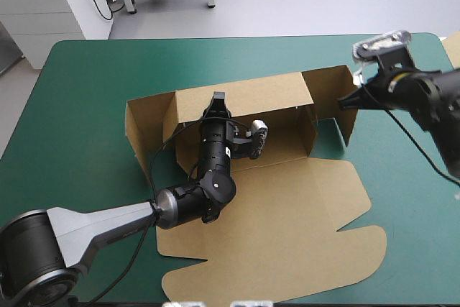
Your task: Fold the box
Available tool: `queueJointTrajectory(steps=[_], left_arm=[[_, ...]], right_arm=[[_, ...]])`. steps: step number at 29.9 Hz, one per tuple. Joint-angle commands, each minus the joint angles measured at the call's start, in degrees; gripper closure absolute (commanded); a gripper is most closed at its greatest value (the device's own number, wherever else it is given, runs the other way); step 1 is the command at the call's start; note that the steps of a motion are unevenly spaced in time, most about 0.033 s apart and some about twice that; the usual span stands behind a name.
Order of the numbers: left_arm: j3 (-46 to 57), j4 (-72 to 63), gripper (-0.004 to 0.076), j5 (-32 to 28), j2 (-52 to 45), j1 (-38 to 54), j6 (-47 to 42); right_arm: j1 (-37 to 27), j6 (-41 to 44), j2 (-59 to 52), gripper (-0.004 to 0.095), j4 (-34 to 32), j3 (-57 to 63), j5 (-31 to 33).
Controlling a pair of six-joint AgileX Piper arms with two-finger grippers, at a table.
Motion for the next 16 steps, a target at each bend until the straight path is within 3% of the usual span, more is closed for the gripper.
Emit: queueJointTrajectory(steps=[1,3,7,9,16], left_arm=[[-0.9,2.66,0.0731,0.77,-2.39,0.22,0.48],[-0.9,2.66,0.0731,0.77,-2.39,0.22,0.48],[-0.9,2.66,0.0731,0.44,-2.39,0.22,0.48],[-0.9,2.66,0.0731,0.07,-2.39,0.22,0.48],[-0.9,2.66,0.0731,-0.15,-2.39,0.22,0.48]], right_arm=[[-2.03,-3.0,9.04,0.0929,1.36,-13.37,0.41],[-4.69,-5.76,13.91,0.0929,6.24,-20.01,2.26],[-14.46,-13.27,26.13,0.0929,29.06,-33.6,9.93],[-17.53,-14.1,31.43,0.0929,36.61,-38.71,13.0],[-20.16,-16.26,43.05,0.0927,44.73,-46.35,17.16]])
